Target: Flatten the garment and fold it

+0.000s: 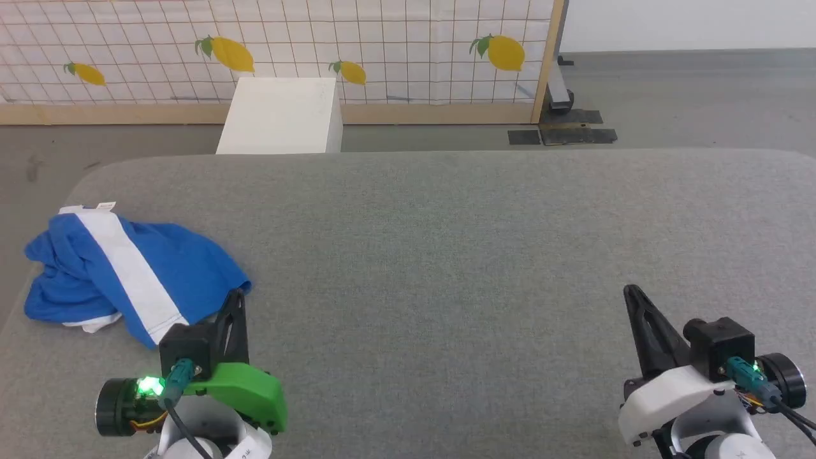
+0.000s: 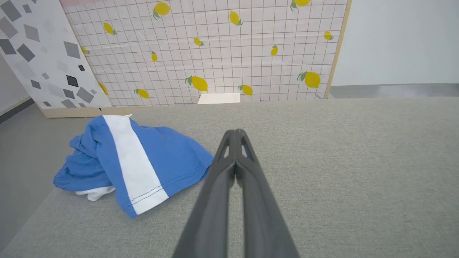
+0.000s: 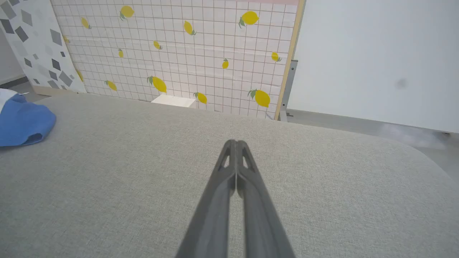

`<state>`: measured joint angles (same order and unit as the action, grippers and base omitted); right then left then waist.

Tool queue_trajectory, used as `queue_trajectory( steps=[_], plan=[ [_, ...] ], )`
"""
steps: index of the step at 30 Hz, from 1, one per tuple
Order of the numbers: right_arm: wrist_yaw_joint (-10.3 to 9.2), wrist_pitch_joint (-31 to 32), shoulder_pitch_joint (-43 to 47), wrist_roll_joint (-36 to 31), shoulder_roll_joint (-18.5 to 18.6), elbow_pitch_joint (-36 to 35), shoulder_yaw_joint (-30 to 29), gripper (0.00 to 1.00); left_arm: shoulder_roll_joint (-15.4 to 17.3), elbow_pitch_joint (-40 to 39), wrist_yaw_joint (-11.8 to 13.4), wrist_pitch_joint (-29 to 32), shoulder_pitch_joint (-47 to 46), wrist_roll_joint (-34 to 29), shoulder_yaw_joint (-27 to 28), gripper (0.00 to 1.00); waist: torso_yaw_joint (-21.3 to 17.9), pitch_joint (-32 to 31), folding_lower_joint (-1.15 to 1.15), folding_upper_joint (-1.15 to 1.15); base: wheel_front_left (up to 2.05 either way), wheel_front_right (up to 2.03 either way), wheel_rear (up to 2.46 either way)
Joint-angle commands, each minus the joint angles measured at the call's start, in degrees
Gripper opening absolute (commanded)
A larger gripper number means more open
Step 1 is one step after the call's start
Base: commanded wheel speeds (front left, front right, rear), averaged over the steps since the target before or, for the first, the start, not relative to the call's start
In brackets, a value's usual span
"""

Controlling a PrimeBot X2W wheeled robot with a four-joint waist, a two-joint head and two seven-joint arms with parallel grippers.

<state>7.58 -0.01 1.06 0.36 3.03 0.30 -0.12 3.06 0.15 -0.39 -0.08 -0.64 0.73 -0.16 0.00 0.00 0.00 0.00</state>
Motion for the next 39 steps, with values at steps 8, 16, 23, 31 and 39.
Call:
queue_trajectory(
  steps=[8,16,23,31,39],
  plan=[
    [-0.09,0.01,-1.06,-0.36,-0.15,-0.3,0.12,0.0,-0.18,-0.15,0.39,0.08,0.64,-0.73,0.16,0.0,0.0,0.0,0.0,0.0,0.0,0.0,0.0],
    [-0.09,0.01,-1.06,-0.36,-0.15,-0.3,0.12,0.0,-0.18,-0.15,0.39,0.08,0.64,-0.73,0.16,0.0,0.0,0.0,0.0,0.0,0.0,0.0,0.0],
    [-0.09,0.01,-1.06,-0.36,-0.15,-0.3,0.12,0.0,-0.18,-0.15,0.39,0.08,0.64,-0.73,0.16,0.0,0.0,0.0,0.0,0.0,0.0,0.0,0.0],
    [-0.09,0.01,-1.06,-0.36,-0.15,-0.3,0.12,0.0,-0.18,-0.15,0.39,0.08,0.64,-0.73,0.16,0.0,0.0,0.0,0.0,0.0,0.0,0.0,0.0],
    [-0.09,0.01,-1.06,-0.36,-0.15,-0.3,0.12,0.0,-0.18,-0.15,0.39,0.08,0.64,-0.73,0.16,0.0,0.0,0.0,0.0,0.0,0.0,0.0,0.0]
  ],
)
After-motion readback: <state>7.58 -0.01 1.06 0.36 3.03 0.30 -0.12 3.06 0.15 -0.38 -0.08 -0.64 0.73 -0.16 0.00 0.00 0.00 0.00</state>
